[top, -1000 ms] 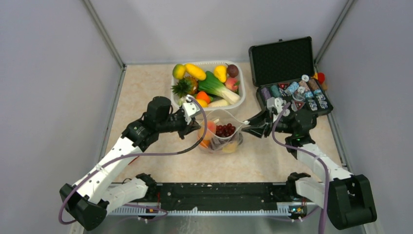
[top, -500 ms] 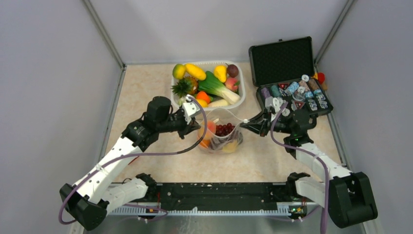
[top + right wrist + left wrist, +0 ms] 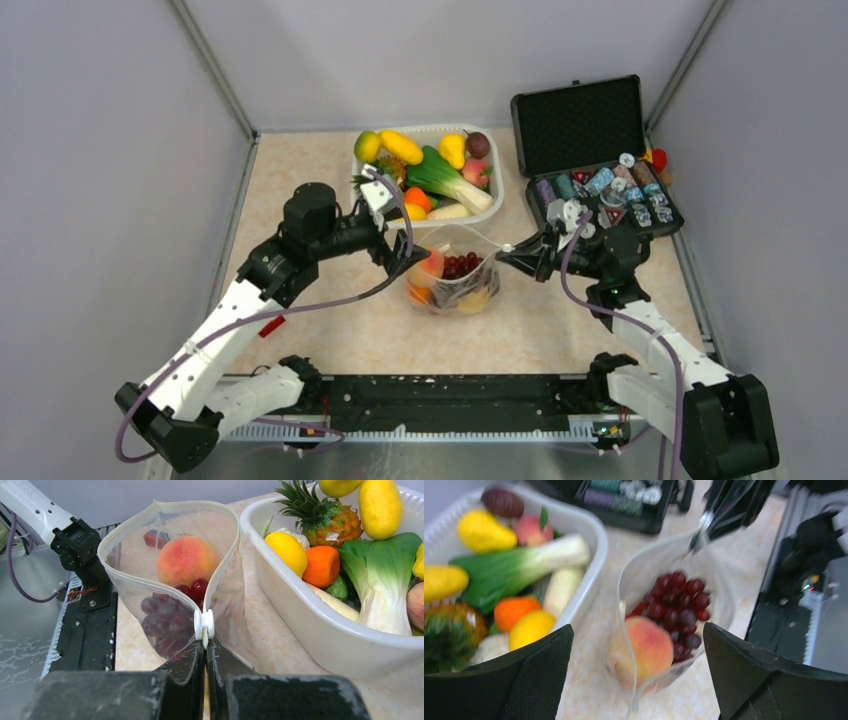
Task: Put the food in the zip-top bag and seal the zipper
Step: Adjust the zipper food storage bag at the center of the board.
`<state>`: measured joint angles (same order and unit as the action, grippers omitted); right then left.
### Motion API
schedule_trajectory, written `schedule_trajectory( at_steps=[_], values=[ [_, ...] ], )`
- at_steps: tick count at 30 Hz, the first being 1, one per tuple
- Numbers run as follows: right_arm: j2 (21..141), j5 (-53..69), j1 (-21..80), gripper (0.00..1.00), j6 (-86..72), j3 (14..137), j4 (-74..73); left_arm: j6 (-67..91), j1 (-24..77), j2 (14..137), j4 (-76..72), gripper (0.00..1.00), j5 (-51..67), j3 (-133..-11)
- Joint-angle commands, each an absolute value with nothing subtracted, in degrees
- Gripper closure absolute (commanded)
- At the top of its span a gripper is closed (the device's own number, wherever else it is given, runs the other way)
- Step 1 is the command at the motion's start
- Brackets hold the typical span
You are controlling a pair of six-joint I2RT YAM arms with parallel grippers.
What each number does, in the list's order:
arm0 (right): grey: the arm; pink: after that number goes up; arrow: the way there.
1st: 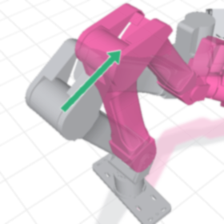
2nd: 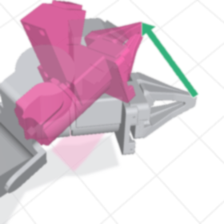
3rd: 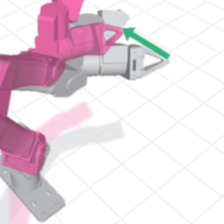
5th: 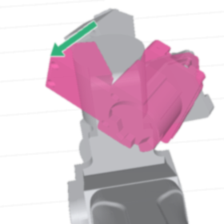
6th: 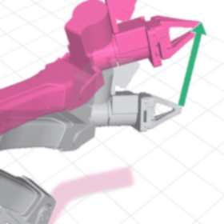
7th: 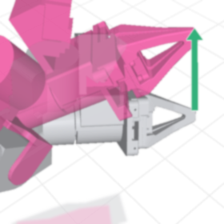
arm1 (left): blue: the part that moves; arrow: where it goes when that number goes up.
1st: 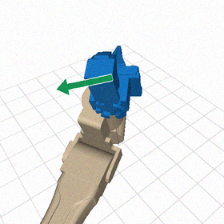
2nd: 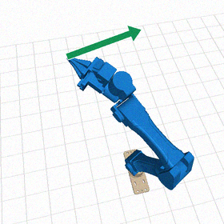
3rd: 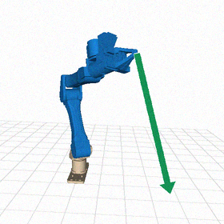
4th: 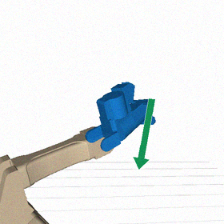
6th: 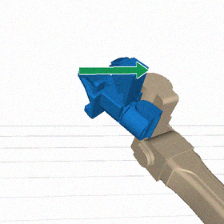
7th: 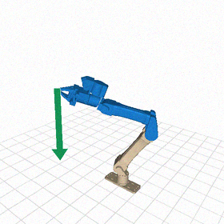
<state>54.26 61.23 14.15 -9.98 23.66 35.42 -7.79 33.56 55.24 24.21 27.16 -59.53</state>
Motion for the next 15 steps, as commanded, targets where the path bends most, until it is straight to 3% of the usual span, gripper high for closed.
schedule_trajectory(
  at_steps=[1,4,7,15],
  values=[
    [52.6,59.6,15.2,1.00,-8.0,24.4,35.5,-2.0,37.5,60.1,15.7,0.03,34.9,-69.0],
    [52.6,59.0,15.8,1.00,-7.9,24.4,35.6,-8.8,45.4,66.4,21.0,0.02,29.9,-75.6],
    [52.6,58.8,16.1,1.00,-7.9,24.2,35.4,-11.1,47.9,72.1,21.4,0.03,32.1,-79.1],
    [50.5,58.3,16.1,1.00,-8.1,23.3,35.3,-13.7,49.6,83.6,24.0,0.25,34.2,-85.5]
  ],
)
